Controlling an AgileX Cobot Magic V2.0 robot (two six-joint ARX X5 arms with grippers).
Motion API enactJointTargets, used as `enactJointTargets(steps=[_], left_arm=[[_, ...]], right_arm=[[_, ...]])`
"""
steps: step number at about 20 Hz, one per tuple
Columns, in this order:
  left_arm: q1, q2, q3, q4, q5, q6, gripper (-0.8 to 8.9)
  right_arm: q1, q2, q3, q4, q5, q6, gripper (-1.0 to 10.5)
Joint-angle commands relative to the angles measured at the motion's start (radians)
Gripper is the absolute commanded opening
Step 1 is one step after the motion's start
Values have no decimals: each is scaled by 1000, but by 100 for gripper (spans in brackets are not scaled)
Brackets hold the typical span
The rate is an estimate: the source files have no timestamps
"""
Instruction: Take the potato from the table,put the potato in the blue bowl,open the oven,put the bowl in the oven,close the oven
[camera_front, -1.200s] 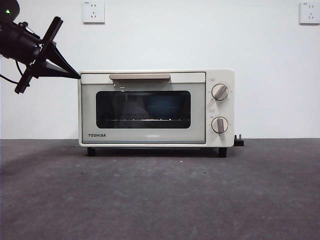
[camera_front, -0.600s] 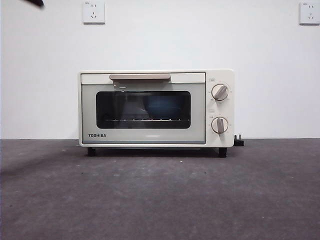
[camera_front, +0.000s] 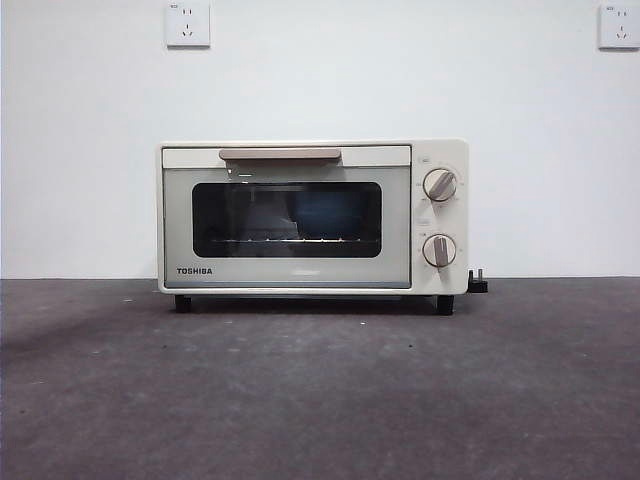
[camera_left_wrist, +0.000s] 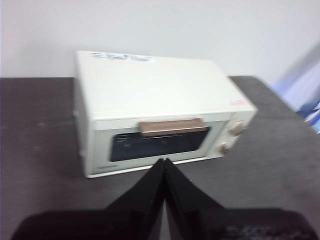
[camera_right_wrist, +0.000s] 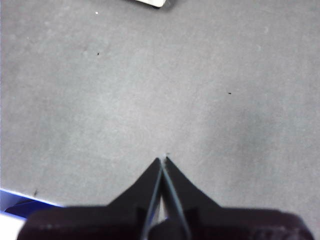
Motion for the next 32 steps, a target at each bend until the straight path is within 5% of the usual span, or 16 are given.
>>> enactJointTargets(steps=[1, 4, 10, 19, 24, 32], left_arm=[[6, -19, -38, 11, -138, 233, -4], [8, -130, -256, 192, -211, 349, -4], [59, -488, -889, 789, -212, 309, -4], [146, -801, -1278, 794, -208, 204, -4], [149, -947, -1294, 532, -215, 205, -4], [171, -943, -1294, 519, -238, 213, -4]], right_arm=[[0, 0, -5, 2, 1, 10, -11], [0, 0, -5, 3, 2, 10, -11], [0, 0, -5, 2, 1, 10, -11], [0, 0, -5, 3, 1, 10, -11], [0, 0, -5, 3, 1, 10, -11], [0, 0, -5, 2, 1, 10, -11]])
